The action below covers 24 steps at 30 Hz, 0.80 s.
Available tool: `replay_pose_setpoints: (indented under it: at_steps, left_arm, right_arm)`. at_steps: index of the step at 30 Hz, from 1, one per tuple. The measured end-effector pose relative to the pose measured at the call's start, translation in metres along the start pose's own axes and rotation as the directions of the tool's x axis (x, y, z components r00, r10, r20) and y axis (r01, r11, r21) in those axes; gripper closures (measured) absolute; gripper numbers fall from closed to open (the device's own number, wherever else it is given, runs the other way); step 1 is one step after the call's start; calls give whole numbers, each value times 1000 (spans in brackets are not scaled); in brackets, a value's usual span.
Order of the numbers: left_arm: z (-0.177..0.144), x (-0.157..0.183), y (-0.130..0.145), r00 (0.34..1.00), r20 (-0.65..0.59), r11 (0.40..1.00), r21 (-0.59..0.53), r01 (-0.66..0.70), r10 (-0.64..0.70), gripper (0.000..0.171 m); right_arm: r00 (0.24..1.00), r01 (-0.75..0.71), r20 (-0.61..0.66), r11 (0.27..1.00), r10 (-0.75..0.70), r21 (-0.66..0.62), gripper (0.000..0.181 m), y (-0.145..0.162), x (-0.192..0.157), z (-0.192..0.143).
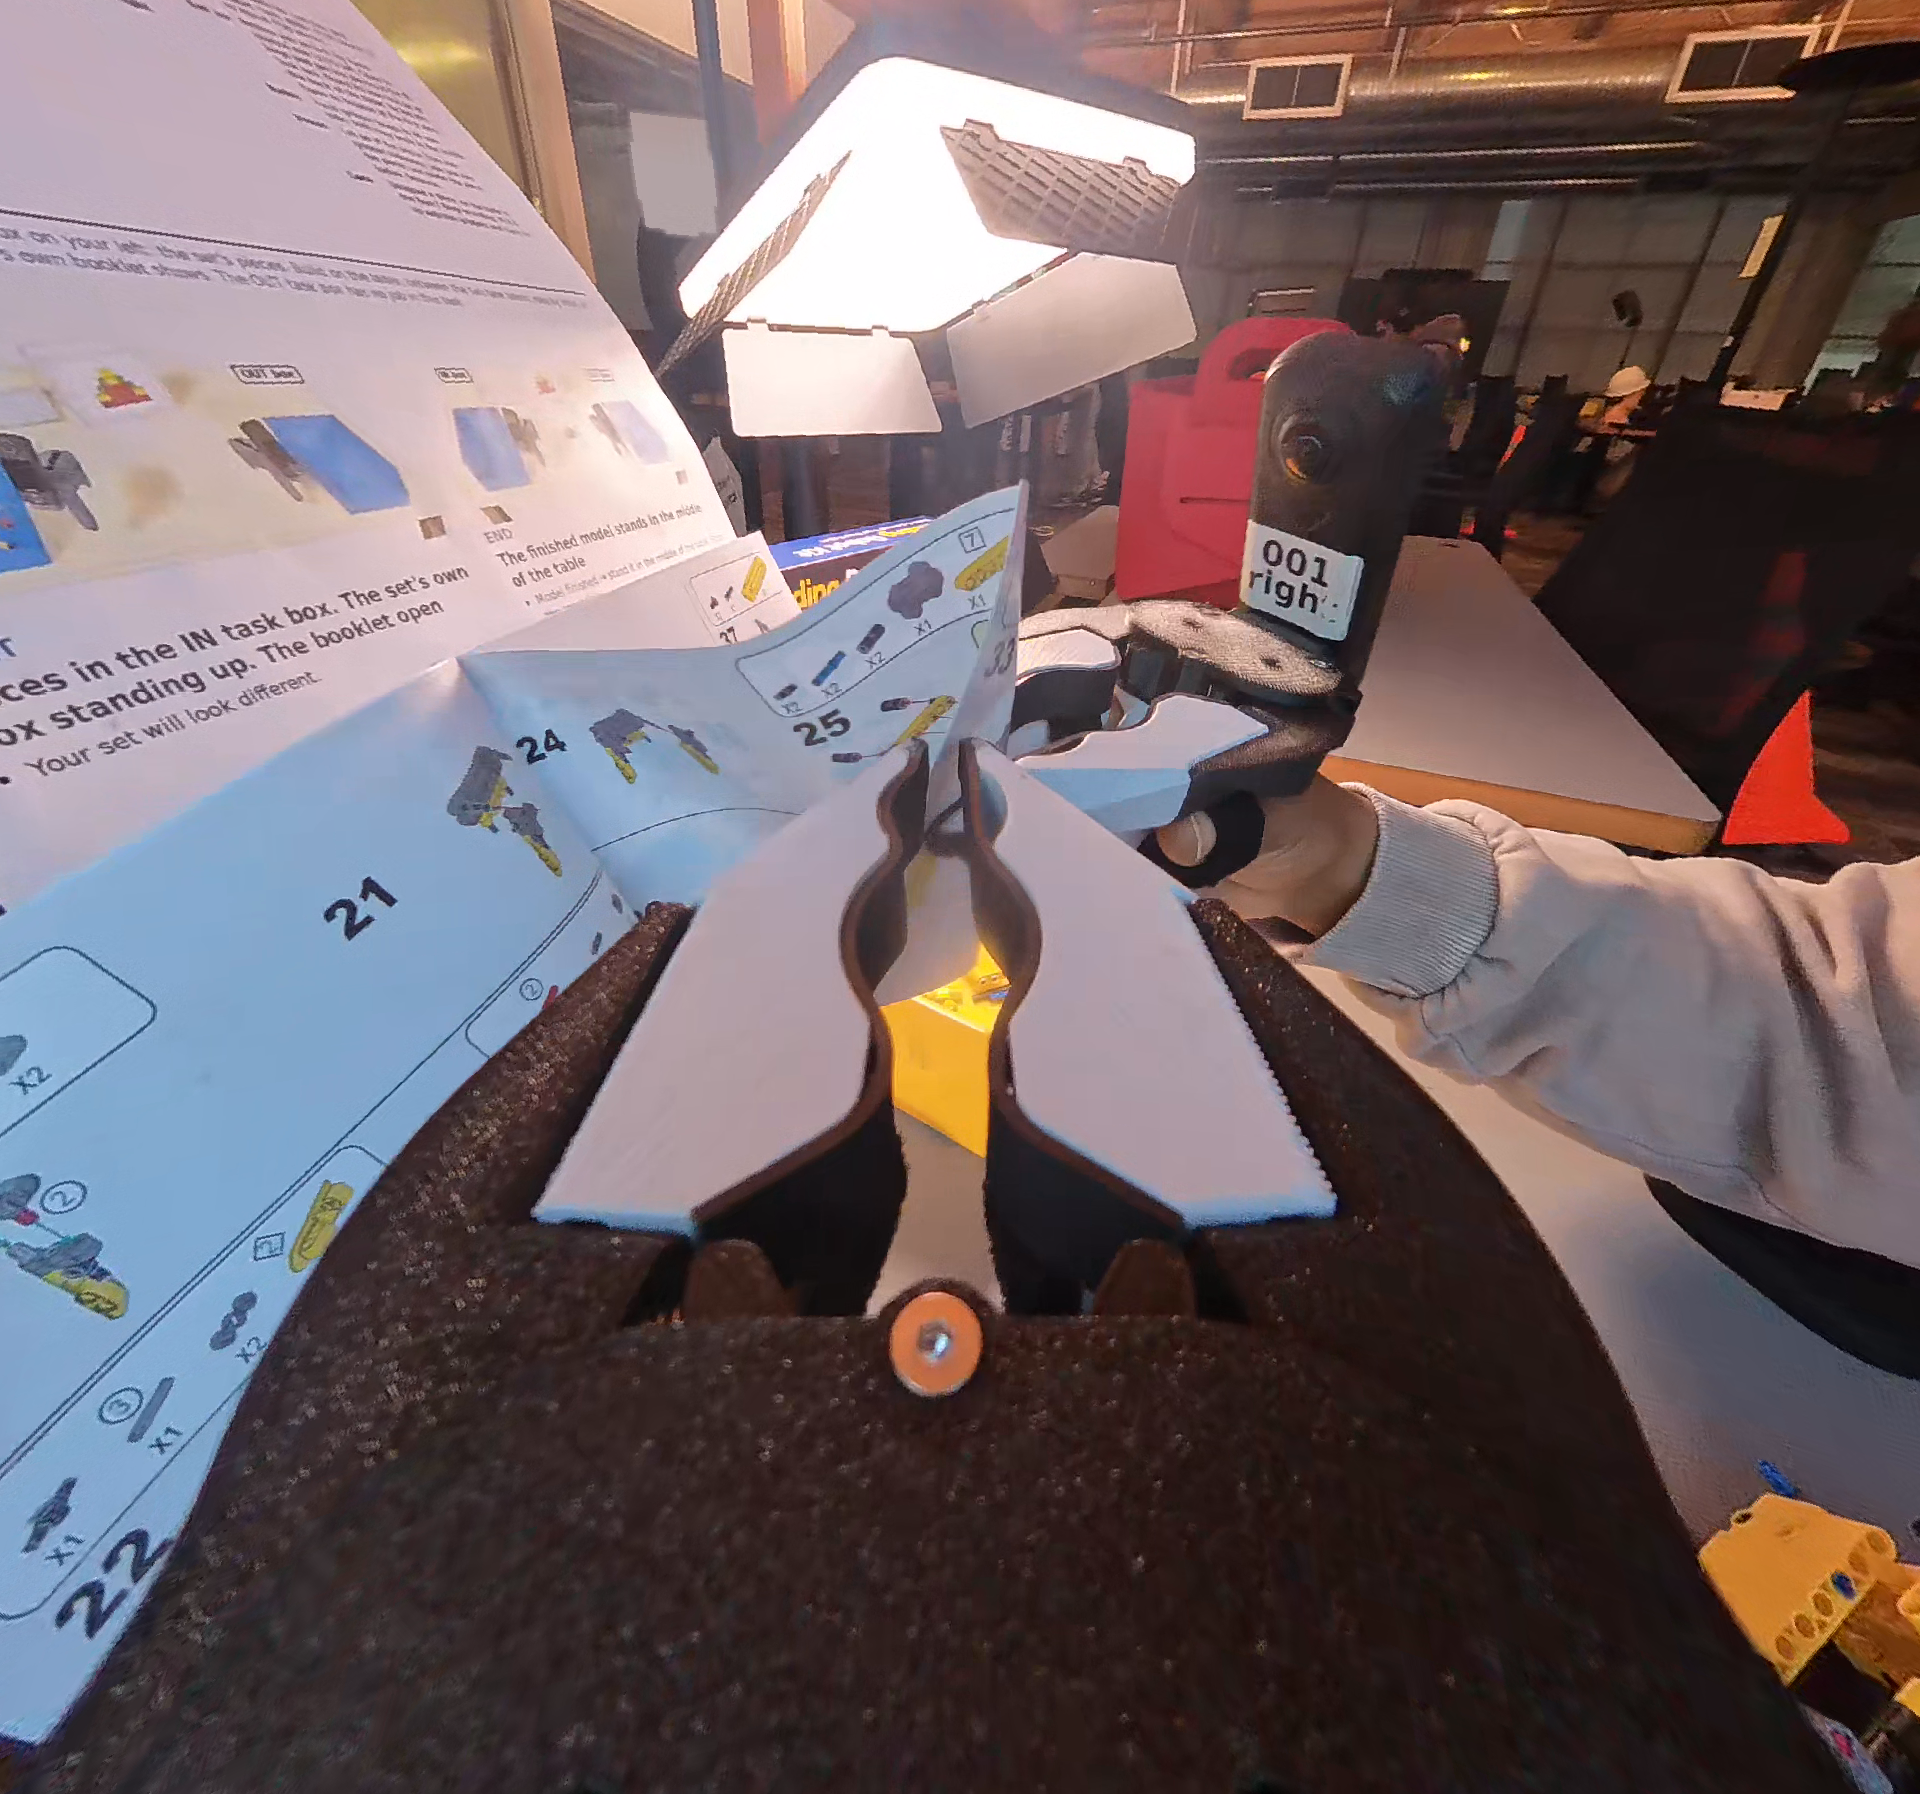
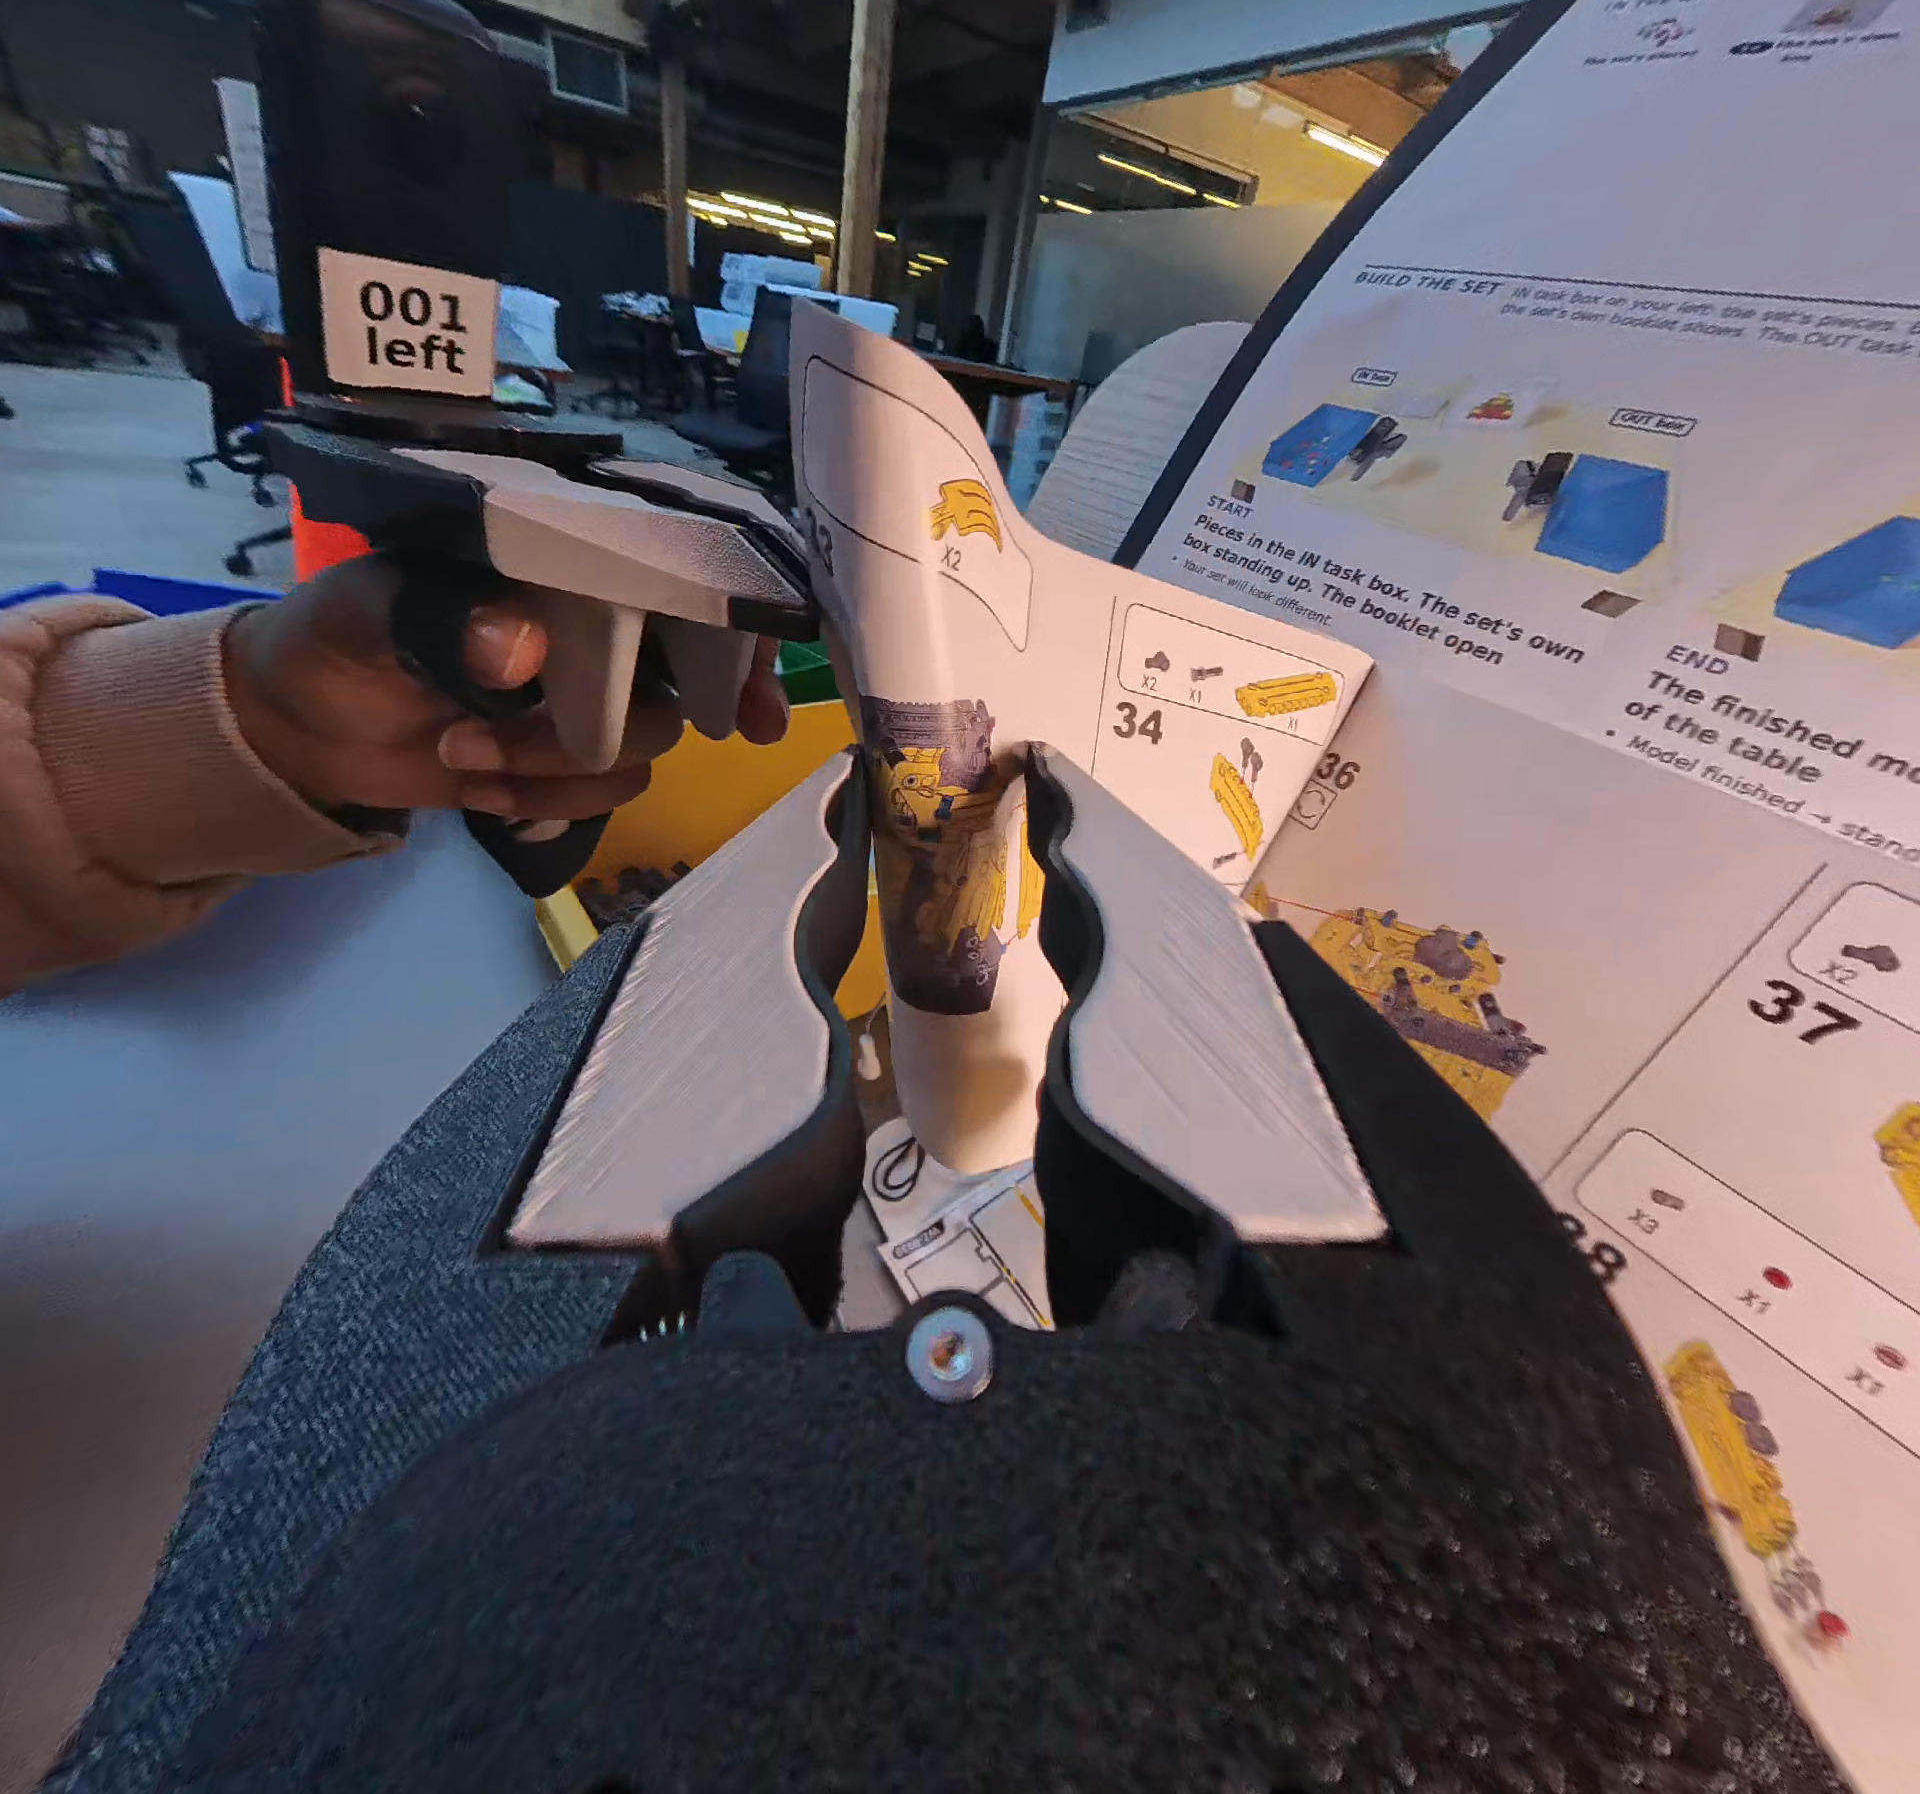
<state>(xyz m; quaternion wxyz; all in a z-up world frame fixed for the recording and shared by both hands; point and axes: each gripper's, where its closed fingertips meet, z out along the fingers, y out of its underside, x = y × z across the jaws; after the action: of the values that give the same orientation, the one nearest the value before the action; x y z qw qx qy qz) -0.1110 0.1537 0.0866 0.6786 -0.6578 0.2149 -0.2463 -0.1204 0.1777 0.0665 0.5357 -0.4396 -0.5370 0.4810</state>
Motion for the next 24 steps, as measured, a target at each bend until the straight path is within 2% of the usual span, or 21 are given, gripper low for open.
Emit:
replay_pose_setpoints:
  at_steps: [5, 8, 10, 13, 18, 22, 24]
  left_arm:
    - [-1, -2, 3, 998, -54, 1000, 0, 13, -13, 160]
    - [5, -2, 7, 995, -100, 1000, -11, 18, -19, 157]
    - [8, 5, 10, 985, -170, 999, -24, 28, -32, 161]
    - [10, 9, 11, 974, -222, 999, -27, 36, -41, 171]
    - [7, 3, 10, 973, -222, 998, -8, 68, -68, 171]
    - [5, 3, 9, 961, -257, 994, 2, 109, -105, 171]
    - [3, 0, 9, 956, -264, 991, 7, 132, -126, 171]
  right_arm:
    - [977, -169, 143, 984, 161, 52, 160, -2, -1, -10]
    - [956, -209, 219, 977, 195, 42, 158, -1, -4, -11]
    - [942, -223, 263, 974, 208, 32, 156, -1, -8, -10]
    - [940, -226, 269, 974, 212, 22, 153, -1, -4, -9]
    - [951, -211, 235, 977, 201, 16, 146, -2, 10, -8]
    - [946, -209, 254, 978, 200, 10, 149, -4, 10, -7]
    - [947, -207, 252, 978, 197, 15, 156, -4, 12, -8]
